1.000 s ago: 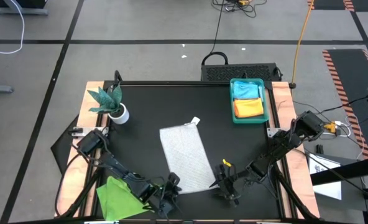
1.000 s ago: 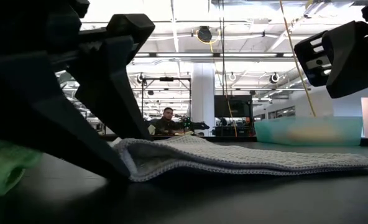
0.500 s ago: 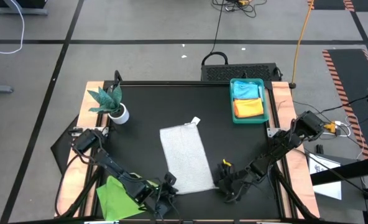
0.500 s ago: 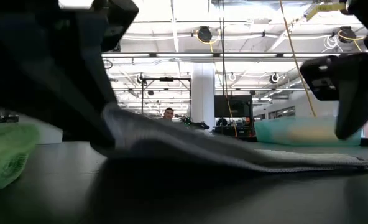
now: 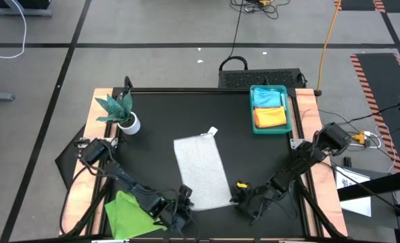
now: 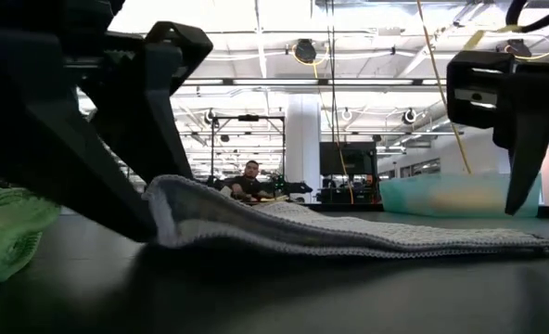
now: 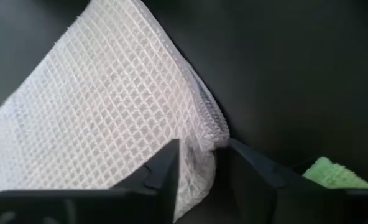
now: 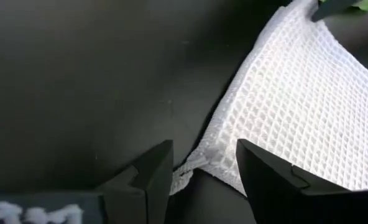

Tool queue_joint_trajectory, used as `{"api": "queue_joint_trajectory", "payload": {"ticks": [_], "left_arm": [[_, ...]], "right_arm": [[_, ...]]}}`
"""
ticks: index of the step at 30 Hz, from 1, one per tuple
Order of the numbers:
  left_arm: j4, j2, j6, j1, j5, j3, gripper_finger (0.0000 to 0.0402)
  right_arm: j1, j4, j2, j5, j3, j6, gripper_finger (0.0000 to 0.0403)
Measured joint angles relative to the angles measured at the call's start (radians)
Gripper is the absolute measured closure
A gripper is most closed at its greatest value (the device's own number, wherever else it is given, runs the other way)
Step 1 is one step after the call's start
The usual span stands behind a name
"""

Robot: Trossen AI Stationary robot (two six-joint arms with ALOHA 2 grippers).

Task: Fold microfiber towels
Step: Fold the white microfiber cloth

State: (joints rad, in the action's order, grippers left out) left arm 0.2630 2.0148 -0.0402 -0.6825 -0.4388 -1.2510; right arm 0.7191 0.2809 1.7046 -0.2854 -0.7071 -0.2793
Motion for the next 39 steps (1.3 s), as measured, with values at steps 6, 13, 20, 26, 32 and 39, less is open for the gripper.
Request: {"api": "queue_joint_trajectory", "payload": {"ticks": [6, 13, 20, 26, 32, 39], "left_arm": [[-0.002, 0.000, -0.022, 0.003, 0.054, 0.000, 0.0200], [-0.002, 0.000, 0.016, 0.003, 0.049, -0.001, 0.0181], [-0.006, 0.006, 0.058, -0.004, 0.035, -0.001, 0.0189], [-0.033, 0.043, 0.076, -0.021, -0.025, -0.004, 0.0190], [-0.026, 0.042, 0.010, -0.050, -0.107, -0.003, 0.0192], [-0.015, 0.041, -0.094, -0.054, -0.089, -0.002, 0.0239]], "right_arm": [[-0.048, 0.028, 0.030, 0.010, -0.001, -0.045, 0.0261], [-0.110, 0.026, 0.032, 0.041, -0.001, -0.002, 0.0320], [-0.132, 0.035, 0.006, 0.020, 0.000, 0.147, 0.0396], [-0.130, 0.035, -0.037, 0.019, 0.000, 0.259, 0.0388], [-0.129, 0.023, -0.073, 0.020, 0.000, 0.321, 0.0399], [-0.113, 0.016, -0.110, 0.020, 0.000, 0.351, 0.0399]]}}
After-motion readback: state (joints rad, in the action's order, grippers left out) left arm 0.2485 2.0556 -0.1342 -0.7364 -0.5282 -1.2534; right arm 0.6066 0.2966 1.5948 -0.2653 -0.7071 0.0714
